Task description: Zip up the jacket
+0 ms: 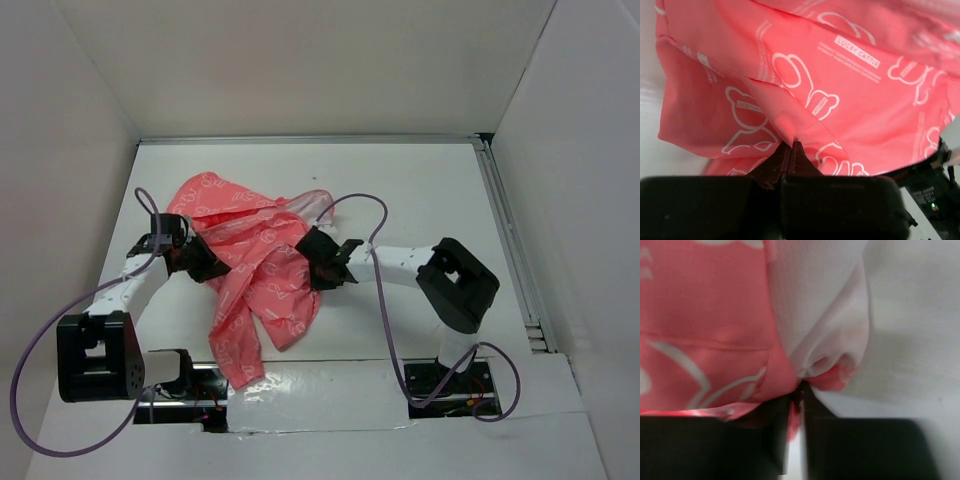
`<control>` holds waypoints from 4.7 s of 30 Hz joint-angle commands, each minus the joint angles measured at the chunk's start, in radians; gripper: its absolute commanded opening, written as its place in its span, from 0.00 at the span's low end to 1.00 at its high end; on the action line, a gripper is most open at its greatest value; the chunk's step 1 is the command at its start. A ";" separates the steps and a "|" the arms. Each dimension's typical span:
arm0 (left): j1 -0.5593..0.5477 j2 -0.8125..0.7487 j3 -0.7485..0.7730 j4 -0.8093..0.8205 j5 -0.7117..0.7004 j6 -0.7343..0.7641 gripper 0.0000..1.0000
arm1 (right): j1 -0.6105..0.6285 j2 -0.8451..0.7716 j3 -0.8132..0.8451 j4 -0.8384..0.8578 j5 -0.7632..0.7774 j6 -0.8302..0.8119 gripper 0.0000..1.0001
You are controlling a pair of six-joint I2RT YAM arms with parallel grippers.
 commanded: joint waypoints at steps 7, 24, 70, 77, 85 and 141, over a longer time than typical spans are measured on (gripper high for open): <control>0.005 -0.197 0.023 0.059 0.046 0.053 0.00 | -0.137 -0.173 0.079 -0.031 0.271 -0.061 0.00; -0.064 -0.374 0.067 0.002 0.202 0.027 0.00 | -0.255 -0.695 -0.043 -0.302 0.688 -0.102 0.03; -0.129 0.524 0.503 0.100 -0.040 0.002 0.99 | 0.177 -0.391 -0.266 -0.100 -0.052 -0.078 0.99; -0.152 0.562 0.671 0.076 -0.054 0.110 0.99 | 0.374 -0.534 -0.142 -0.213 0.161 -0.140 1.00; -0.113 0.427 0.454 0.044 -0.024 0.168 0.99 | -0.109 -0.636 -0.033 -0.045 0.051 -0.256 1.00; -0.291 -0.294 1.236 0.010 0.149 0.415 0.00 | 0.085 -0.680 1.129 -0.247 0.099 -0.825 0.00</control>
